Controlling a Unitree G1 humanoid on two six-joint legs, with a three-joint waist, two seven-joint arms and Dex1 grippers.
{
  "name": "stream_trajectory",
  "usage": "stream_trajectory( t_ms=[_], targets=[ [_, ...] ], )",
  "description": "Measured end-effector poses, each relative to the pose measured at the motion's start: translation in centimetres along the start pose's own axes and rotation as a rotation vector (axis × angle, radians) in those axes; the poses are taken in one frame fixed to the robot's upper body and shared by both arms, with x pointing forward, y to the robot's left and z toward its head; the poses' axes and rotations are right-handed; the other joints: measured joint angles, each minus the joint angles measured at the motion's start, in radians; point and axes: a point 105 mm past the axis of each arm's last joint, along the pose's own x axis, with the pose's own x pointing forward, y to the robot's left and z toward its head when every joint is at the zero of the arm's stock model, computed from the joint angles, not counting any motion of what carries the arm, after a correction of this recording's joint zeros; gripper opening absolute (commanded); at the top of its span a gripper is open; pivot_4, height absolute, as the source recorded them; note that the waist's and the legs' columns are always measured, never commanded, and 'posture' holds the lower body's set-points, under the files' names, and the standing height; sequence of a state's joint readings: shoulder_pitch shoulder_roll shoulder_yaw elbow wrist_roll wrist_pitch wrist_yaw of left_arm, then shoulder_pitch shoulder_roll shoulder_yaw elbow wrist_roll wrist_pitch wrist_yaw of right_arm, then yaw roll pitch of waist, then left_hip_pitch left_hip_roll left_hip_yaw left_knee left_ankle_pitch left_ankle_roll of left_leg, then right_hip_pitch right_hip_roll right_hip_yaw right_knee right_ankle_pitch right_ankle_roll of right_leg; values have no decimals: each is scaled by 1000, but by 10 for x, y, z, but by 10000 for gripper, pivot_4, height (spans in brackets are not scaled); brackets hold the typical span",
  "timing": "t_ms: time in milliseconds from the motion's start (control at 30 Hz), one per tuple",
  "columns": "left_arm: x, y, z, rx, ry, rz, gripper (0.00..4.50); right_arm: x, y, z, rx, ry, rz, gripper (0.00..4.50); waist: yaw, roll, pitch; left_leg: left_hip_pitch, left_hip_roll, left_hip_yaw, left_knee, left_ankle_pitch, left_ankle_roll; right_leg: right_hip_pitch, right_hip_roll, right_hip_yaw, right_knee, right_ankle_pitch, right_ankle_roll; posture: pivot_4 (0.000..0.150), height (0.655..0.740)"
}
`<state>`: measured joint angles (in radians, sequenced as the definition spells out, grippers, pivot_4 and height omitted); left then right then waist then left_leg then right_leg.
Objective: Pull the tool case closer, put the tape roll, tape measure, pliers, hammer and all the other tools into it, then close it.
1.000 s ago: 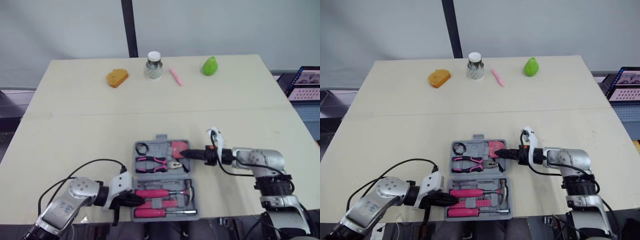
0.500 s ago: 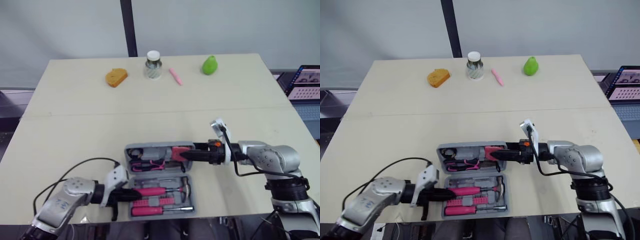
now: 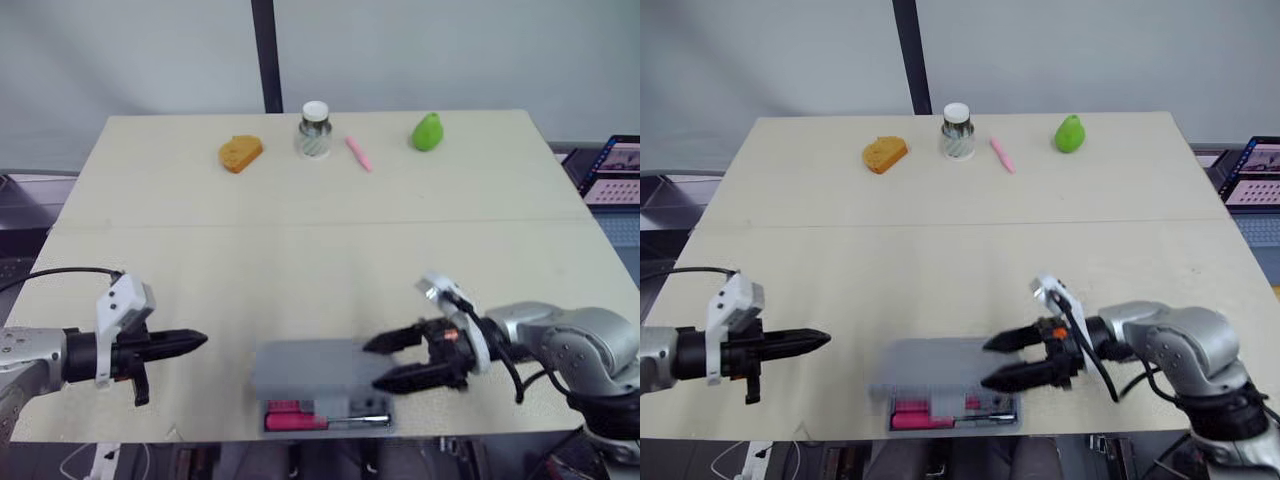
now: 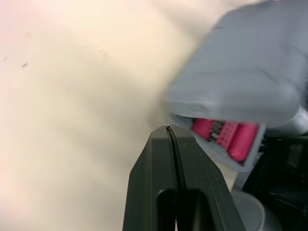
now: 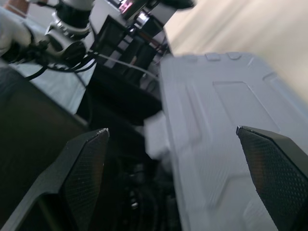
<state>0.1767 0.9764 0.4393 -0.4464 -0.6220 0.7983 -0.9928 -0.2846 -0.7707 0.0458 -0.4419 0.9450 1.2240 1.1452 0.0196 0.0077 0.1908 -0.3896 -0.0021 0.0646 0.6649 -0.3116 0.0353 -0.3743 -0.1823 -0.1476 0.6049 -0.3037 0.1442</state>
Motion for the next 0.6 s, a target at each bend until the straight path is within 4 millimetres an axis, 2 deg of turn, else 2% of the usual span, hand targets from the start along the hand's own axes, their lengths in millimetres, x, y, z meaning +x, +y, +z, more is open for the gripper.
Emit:
stream_trajectory(
  t_ms=[67, 200, 233, 300, 400, 533, 567, 600],
  targets=[
    [1, 4, 2, 2, -19, 11, 0, 1, -2, -4, 11, -7, -13, 44745, 2, -1, 0, 0, 0, 1, 0, 0, 0, 0, 0, 1, 0, 0, 0, 1500, 7400],
    [3, 13, 2, 5, -61, 62, 0, -13, -20, 9, -87, -74, -164, 44745, 3, -2, 1, 0, 0, 2, 0, 0, 0, -1, 0, 2, 1, 0, 0, 1500, 7400],
    [2, 17, -1, 0, -61, 87, 4106, -22, -28, 9, -114, -78, -227, 45000, 4, -2, 1, 0, 0, 3, 0, 0, 0, -1, 0, 2, 0, 0, 0, 1500, 7400],
    [-1, 26, -9, -19, -62, 136, 7306, -43, -46, 3, -154, -63, -375, 45000, 4, -3, 1, 0, 0, 3, -1, 0, 0, -1, 0, 2, 0, 0, 0, 1500, 7400],
    [-7, 38, -19, -27, -75, 200, 19522, -73, -64, -9, -182, -76, -522, 45000, 8, -4, 1, 0, 0, 3, -1, 0, 0, -1, 0, 1, -1, 0, 0, 1500, 7400],
    [-27, 54, -32, -37, -82, 303, 39241, -126, -72, -11, -237, -139, -698, 45000, 4, -5, 1, 1, 0, 5, 0, 0, 1, -1, 1, 2, -1, 0, 0, 1500, 7400],
    [-29, 55, -34, -35, -81, 311, 44255, -133, -72, -12, -246, -142, -721, 45000, 2, -5, 1, 1, 1, 5, 0, 0, 1, -1, 1, 2, -1, 1, 0, 1500, 7400],
    [-31, 56, -37, -34, -77, 319, 44719, -141, -73, -14, -258, -138, -745, 45000, 0, -5, 1, 1, 1, 5, 0, 0, 1, -1, 1, 2, 0, 1, 0, 1500, 7400]
  ],
)
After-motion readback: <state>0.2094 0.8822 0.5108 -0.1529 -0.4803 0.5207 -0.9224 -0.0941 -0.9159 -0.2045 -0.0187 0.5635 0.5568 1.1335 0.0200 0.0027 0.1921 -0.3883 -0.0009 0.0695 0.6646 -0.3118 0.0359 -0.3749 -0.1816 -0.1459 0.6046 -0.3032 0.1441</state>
